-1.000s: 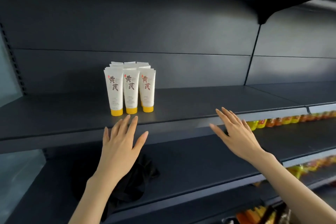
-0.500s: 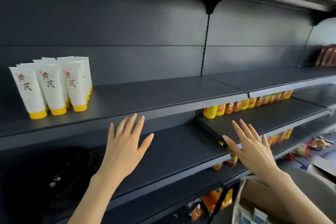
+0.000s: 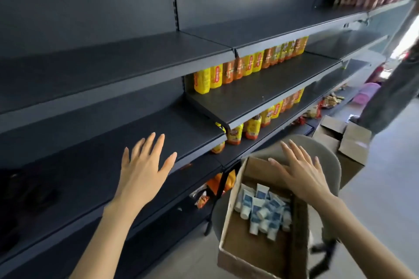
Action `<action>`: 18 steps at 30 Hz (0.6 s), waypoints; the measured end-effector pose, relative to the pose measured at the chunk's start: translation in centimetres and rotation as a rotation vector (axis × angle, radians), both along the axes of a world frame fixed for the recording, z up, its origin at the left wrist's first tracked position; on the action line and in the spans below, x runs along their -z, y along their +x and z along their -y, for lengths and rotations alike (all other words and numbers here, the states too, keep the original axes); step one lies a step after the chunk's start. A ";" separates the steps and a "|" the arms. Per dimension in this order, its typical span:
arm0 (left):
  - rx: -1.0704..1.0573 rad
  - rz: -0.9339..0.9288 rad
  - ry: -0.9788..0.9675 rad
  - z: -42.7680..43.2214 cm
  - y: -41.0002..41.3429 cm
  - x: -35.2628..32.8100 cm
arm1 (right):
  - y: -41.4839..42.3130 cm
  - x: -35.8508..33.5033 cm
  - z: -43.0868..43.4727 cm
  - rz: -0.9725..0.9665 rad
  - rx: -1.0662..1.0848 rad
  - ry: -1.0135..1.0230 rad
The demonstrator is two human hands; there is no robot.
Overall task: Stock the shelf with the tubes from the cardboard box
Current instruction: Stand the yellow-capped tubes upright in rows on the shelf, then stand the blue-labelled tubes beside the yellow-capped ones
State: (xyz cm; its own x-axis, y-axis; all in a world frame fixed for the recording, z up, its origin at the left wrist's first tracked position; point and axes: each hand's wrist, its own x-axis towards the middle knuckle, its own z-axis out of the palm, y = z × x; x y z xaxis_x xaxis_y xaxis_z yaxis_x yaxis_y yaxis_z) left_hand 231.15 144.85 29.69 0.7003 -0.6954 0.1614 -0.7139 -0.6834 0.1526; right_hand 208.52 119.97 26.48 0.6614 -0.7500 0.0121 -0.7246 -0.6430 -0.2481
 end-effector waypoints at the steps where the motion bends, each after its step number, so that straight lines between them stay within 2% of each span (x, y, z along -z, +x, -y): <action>1: 0.023 -0.022 0.014 1.0 -0.1 0.6 | -0.7 1.0 0.4 -0.005 0.021 0.024; 5: 0.115 -0.111 0.077 4.6 0.0 3.9 | -2.9 5.5 1.2 -0.026 0.127 0.093; 10: 0.240 -0.227 0.181 8.8 0.4 8.8 | -3.6 11.4 1.4 -0.099 0.254 0.276; 18: 0.391 -0.337 0.358 14.6 0.7 16.5 | -2.2 21.2 1.0 -0.034 0.432 0.482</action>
